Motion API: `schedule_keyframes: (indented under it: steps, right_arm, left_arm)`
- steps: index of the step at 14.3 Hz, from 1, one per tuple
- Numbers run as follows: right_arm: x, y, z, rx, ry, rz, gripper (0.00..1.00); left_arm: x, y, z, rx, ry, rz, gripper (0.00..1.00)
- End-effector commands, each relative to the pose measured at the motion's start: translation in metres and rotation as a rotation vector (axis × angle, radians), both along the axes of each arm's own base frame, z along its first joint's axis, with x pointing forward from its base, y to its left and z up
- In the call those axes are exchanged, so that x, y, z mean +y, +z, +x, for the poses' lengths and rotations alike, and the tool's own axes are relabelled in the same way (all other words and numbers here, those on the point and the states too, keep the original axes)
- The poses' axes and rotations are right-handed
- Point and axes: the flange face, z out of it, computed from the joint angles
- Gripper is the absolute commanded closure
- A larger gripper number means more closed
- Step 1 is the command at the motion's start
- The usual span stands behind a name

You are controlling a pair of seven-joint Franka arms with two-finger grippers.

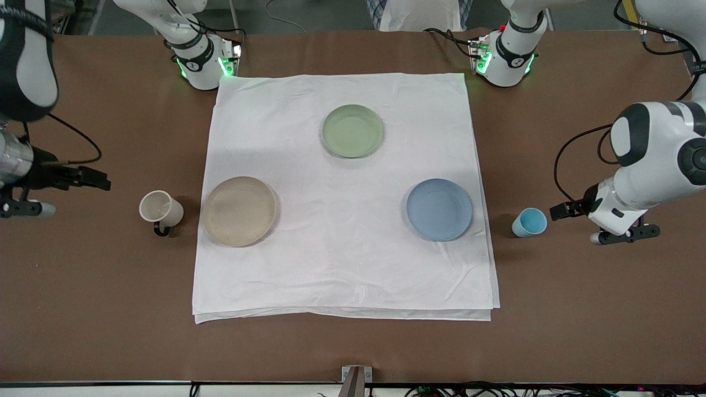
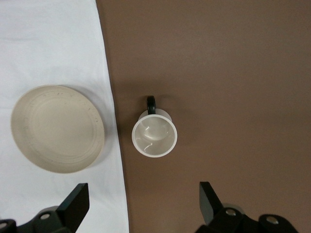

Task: Place blue cup in blue plate and white mug in gray plate
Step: 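Grasp the blue cup with the left gripper while the right gripper grasps the mug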

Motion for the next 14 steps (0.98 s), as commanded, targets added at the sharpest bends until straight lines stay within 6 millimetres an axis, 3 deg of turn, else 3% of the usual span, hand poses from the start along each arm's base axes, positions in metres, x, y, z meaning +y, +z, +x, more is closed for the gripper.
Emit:
schedule_keyframes:
  steps: [1, 4, 7, 10, 12, 14]
  right_arm:
    - [0.004, -0.067, 0.0, -0.022, -0.053, -0.006, 0.0]
    - [0.015, -0.153, -0.008, -0.067, -0.049, 0.0, 0.02]
    - [0.012, -0.199, -0.005, -0.075, -0.054, -0.004, 0.07]
    - [0.009, -0.222, -0.005, -0.063, -0.058, -0.004, 0.16]
    - [0.009, -0.229, -0.008, -0.049, -0.057, -0.004, 0.37]
    - [0.009, -0.23, -0.009, -0.044, -0.058, -0.004, 0.64]
  left_arm:
    - [-0.001, -0.034, -0.01, 0.016, -0.018, 0.009, 0.0]
    - [-0.002, -0.076, -0.019, -0.024, -0.02, 0.0, 0.07]
    - [-0.004, -0.104, -0.023, -0.029, -0.021, -0.008, 0.28]
    - [-0.004, -0.122, -0.023, -0.026, -0.021, -0.013, 0.71]
    - [-0.004, -0.124, -0.022, -0.029, -0.021, -0.014, 0.94]
    - [-0.004, -0.11, -0.02, -0.044, -0.031, -0.01, 1.0]
